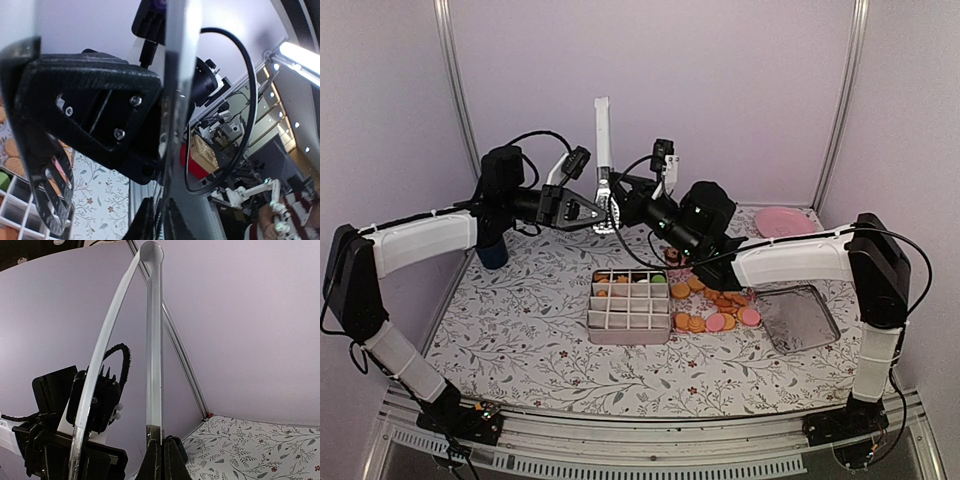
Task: Pack the cookies
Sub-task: Pass from the right arm to the left, then pass from the left arm to the right
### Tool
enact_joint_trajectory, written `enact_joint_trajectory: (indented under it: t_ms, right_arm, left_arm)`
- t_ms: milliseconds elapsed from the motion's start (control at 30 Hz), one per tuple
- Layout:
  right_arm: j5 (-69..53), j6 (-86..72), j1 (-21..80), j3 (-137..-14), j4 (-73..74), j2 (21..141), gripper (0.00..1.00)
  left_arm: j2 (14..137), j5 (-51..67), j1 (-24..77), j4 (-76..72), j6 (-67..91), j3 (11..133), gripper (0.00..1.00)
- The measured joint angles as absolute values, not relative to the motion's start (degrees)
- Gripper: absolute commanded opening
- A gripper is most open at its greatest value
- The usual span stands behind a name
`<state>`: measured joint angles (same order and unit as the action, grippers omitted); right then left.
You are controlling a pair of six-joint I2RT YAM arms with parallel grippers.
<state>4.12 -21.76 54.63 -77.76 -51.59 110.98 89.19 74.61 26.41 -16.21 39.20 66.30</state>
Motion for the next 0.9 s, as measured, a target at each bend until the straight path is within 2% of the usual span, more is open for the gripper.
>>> enact_joint_trajectory:
  t_ms: [33, 200, 300, 433, 567, 700, 900]
  right_arm:
    - [4.10, -21.71, 54.70, -77.95, -51.66, 111.09, 0.05]
    - [3.40, -20.86, 54.81, -78.06, -52.10, 111.04, 0.51]
    - [1.26, -18.90, 54.28, -76.64, -51.16, 109.38, 0.66]
    - [-5.85, -16.97, 50.50, -74.04, -43.38, 104.12, 0.88]
    - [-20.97, -16.58, 44.23, -73.41, -37.34, 98.54, 0.99]
    - [-35.33, -16.36, 39.31, -73.73, -32.34, 94.70, 0.99]
    - [-44.99, -10.87, 38.98, -79.59, -18.17, 94.85, 0.99]
  left_arm:
    - [89.19, 74.63, 26.41, -16.64, 39.40, 65.95, 0.00]
    - [89.01, 75.31, 26.26, -17.72, 38.68, 65.45, 0.00]
    - [89.01, 75.46, 26.04, -12.43, 33.21, 65.73, 0.00]
    - [88.88, 72.40, 26.15, 3.29, 17.15, 69.25, 0.00]
    - [89.01, 65.69, 26.44, 18.96, 0.71, 72.66, 0.00]
    - [89.17, 60.29, 27.53, 30.30, -12.10, 74.11, 0.00]
    - [89.17, 54.87, 31.22, 41.01, -24.05, 74.50, 0.00]
